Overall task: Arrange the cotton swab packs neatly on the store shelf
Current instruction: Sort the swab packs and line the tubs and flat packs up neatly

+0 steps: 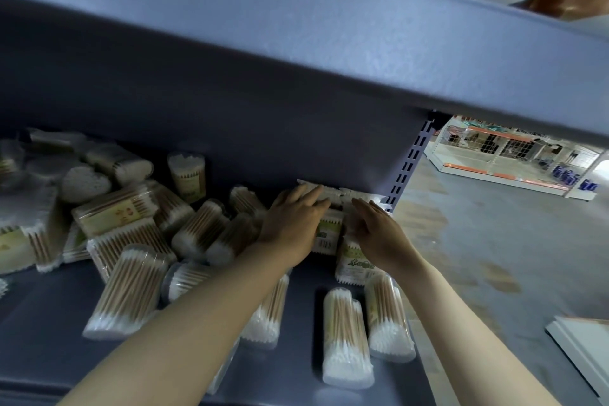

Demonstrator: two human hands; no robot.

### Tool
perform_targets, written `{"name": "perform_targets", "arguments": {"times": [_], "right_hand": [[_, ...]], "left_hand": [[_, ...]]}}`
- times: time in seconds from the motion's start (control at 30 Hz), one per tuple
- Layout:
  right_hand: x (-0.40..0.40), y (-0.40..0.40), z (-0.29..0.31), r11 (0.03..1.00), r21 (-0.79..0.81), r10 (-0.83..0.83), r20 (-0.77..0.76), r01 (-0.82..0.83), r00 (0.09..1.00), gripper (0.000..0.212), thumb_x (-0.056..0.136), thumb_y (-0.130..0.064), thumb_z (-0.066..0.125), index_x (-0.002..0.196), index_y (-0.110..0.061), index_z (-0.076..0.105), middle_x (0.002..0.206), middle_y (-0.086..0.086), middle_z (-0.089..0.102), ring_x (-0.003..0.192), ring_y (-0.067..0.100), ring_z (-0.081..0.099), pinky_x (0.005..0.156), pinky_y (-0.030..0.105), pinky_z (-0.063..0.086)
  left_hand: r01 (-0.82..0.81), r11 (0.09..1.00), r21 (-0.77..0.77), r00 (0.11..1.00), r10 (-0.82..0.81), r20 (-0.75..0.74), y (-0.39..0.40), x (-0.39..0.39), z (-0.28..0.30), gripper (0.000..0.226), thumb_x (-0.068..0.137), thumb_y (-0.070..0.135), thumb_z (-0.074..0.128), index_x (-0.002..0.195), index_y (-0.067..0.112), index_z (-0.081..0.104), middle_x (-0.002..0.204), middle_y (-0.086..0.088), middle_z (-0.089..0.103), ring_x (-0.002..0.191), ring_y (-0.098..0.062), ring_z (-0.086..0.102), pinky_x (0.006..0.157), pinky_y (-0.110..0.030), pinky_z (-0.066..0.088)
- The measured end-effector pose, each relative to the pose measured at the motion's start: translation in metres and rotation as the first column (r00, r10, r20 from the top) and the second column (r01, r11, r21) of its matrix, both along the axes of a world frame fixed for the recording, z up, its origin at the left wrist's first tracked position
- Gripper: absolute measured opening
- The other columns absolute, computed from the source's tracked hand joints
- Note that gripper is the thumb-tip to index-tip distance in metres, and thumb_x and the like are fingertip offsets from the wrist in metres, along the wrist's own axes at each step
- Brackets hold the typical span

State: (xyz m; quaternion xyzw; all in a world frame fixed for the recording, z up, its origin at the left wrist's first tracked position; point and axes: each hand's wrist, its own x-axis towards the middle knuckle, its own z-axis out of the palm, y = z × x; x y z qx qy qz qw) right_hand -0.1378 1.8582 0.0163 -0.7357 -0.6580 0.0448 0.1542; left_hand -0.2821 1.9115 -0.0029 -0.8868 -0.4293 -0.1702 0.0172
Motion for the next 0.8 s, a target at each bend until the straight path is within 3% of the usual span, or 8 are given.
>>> {"name": "perform_targets", "arguments": {"times": [0.17, 0.27, 0.43, 0.53, 0.8], "right_hand": [[0.001, 0.001, -0.001, 1.000, -0.024, 0.007, 0.006, -0.007, 1.000, 0.058, 0.093, -0.013, 0.048, 0.145, -0.011, 0.025, 0.150, 0.006, 0.031, 0.138, 0.020, 0.027, 0.106, 0.023, 0.021], [0.001, 0.000, -0.001, 0.999, -0.034, 0.005, 0.012, -0.004, 1.000, 0.057, 0.093, -0.010, 0.044, 0.146, -0.011, 0.023, 0.152, 0.006, 0.028, 0.139, 0.020, 0.024, 0.106, 0.021, 0.019], [0.000, -0.001, 0.000, 0.999, -0.034, 0.010, 0.004, -0.010, 1.000, 0.056, 0.094, -0.011, 0.044, 0.146, -0.013, 0.024, 0.151, 0.006, 0.030, 0.138, 0.020, 0.028, 0.104, 0.021, 0.022], [0.000, -0.001, 0.001, 0.999, -0.039, 0.008, -0.001, -0.009, 1.000, 0.057, 0.094, -0.011, 0.045, 0.146, -0.012, 0.024, 0.151, 0.006, 0.029, 0.138, 0.020, 0.027, 0.105, 0.022, 0.021], [0.000, -0.001, 0.001, 0.999, -0.035, 0.011, 0.003, -0.011, 1.000, 0.058, 0.092, -0.008, 0.047, 0.146, -0.011, 0.025, 0.151, 0.006, 0.029, 0.139, 0.019, 0.026, 0.103, 0.020, 0.019]], "left_hand": [[0.005, 1.000, -0.028, 0.999, -0.004, 0.033, 0.002, 0.007, -0.003, 0.061, 0.092, 0.004, 0.047, 0.147, 0.018, 0.022, 0.156, 0.003, 0.013, 0.144, -0.015, 0.006, 0.114, -0.028, 0.007], [-0.008, 0.999, -0.039, 1.000, 0.009, 0.025, 0.002, 0.010, -0.003, 0.062, 0.092, 0.007, 0.050, 0.147, 0.017, 0.022, 0.156, 0.002, 0.016, 0.143, -0.014, 0.011, 0.114, -0.027, 0.010], [-0.027, 0.999, -0.025, 0.999, 0.028, 0.041, 0.004, 0.012, -0.003, 0.060, 0.092, 0.007, 0.051, 0.145, 0.017, 0.027, 0.154, 0.000, 0.024, 0.140, -0.017, 0.023, 0.111, -0.030, 0.022], [-0.042, 0.999, -0.006, 0.998, 0.043, 0.043, 0.004, 0.013, -0.004, 0.066, 0.091, 0.006, 0.052, 0.147, 0.017, 0.020, 0.152, 0.000, 0.027, 0.138, -0.018, 0.028, 0.108, -0.030, 0.029], [-0.068, 0.997, 0.035, 0.997, 0.066, 0.043, 0.004, 0.010, -0.001, 0.059, 0.090, 0.020, 0.053, 0.143, 0.019, 0.028, 0.144, 0.004, 0.037, 0.135, -0.018, 0.025, 0.108, -0.032, 0.019]]}}
